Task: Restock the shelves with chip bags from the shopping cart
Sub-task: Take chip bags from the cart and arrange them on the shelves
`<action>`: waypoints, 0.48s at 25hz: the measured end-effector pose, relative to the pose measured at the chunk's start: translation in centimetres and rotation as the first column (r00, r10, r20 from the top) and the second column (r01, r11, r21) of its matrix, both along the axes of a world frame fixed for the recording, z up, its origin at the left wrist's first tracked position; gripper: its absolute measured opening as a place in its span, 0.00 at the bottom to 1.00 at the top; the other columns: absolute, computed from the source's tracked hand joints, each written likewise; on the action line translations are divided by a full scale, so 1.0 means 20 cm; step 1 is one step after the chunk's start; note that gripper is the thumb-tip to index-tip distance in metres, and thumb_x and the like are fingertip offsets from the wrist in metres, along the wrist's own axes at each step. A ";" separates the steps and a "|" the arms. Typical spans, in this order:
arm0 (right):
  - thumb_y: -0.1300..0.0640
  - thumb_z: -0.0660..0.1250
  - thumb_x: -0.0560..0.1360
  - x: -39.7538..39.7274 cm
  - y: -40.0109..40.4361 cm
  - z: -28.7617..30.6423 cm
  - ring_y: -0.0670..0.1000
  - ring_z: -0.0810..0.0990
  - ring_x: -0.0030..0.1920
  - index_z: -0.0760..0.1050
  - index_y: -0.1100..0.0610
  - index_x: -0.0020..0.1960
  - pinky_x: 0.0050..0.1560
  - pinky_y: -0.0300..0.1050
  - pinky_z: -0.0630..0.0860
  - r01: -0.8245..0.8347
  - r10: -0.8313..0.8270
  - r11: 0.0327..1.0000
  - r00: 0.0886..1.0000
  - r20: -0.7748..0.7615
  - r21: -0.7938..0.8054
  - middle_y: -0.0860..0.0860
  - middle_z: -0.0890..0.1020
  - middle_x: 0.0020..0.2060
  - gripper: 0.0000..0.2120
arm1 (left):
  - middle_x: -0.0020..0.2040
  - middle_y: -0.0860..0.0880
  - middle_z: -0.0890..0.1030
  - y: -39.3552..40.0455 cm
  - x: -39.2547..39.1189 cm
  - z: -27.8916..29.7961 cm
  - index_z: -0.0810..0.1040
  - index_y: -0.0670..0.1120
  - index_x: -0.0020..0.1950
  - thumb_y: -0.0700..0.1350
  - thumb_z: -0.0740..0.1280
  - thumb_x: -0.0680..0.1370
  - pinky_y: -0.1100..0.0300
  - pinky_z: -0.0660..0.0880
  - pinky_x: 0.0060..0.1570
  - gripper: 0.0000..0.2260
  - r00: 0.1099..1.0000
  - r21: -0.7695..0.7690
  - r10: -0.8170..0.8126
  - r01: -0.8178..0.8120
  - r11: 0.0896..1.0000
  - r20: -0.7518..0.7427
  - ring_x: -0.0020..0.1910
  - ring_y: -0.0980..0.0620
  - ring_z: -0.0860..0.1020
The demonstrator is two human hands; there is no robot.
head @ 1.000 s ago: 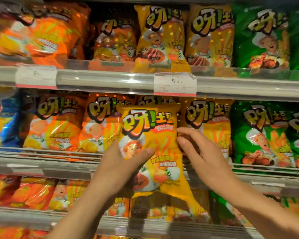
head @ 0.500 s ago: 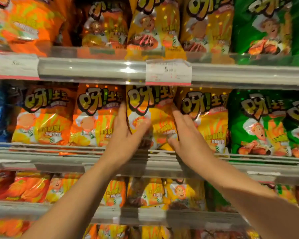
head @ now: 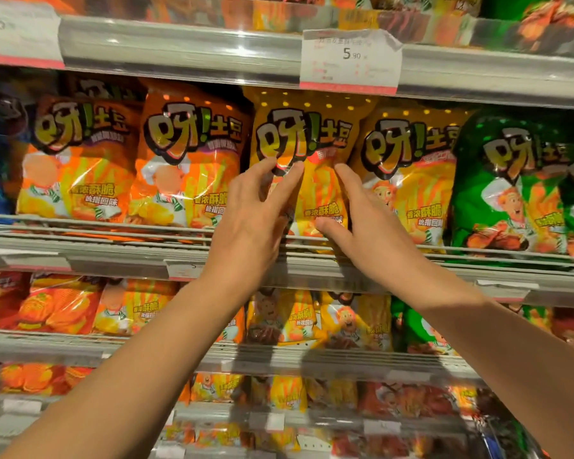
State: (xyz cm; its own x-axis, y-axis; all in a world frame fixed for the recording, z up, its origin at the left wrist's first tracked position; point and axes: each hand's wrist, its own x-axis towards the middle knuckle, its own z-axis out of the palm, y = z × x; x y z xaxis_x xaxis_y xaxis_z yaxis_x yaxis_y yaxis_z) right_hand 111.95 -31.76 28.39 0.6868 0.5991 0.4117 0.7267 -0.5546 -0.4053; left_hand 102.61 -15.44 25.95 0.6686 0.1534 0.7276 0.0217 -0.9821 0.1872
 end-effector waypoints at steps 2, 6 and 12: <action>0.44 0.66 0.80 -0.01 0.01 -0.01 0.58 0.71 0.71 0.46 0.44 0.81 0.66 0.59 0.73 0.016 -0.016 1.000 1.000 0.004 -0.003 0.54 0.70 0.74 0.38 | 0.78 0.40 0.63 -0.01 -0.01 -0.02 0.61 0.51 0.81 0.35 0.70 0.77 0.50 0.72 0.61 0.35 0.997 0.002 0.009 -0.009 1.000 -0.082 0.73 0.41 0.64; 0.47 0.67 0.80 -0.09 -0.03 0.01 0.56 0.67 0.75 0.48 0.46 0.82 0.70 0.58 0.70 0.015 -0.015 1.000 0.999 -0.044 0.017 0.53 0.66 0.76 0.38 | 0.80 0.41 0.58 -0.04 -0.07 0.02 0.57 0.49 0.82 0.43 0.68 0.80 0.49 0.68 0.70 0.33 0.988 -0.079 -0.051 0.040 0.996 -0.148 0.77 0.42 0.60; 0.51 0.66 0.81 -0.41 -0.61 -0.21 0.51 0.66 0.72 0.58 0.49 0.80 0.69 0.50 0.69 0.105 -0.100 0.989 0.994 -0.054 0.106 0.51 0.67 0.73 0.31 | 0.76 0.37 0.66 -0.48 -0.29 -0.02 0.68 0.42 0.77 0.43 0.69 0.80 0.48 0.63 0.74 0.26 0.936 -0.193 -0.299 0.264 0.945 -0.185 0.75 0.38 0.65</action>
State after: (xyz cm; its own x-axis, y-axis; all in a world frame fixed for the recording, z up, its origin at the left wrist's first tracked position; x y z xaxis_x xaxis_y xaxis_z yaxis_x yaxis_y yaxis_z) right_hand 103.77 -43.95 24.24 0.7631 0.4777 0.4353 0.6462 -0.5760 -0.5006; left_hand 96.91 -25.05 25.61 0.8357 0.0411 0.5476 -0.1952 -0.9098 0.3663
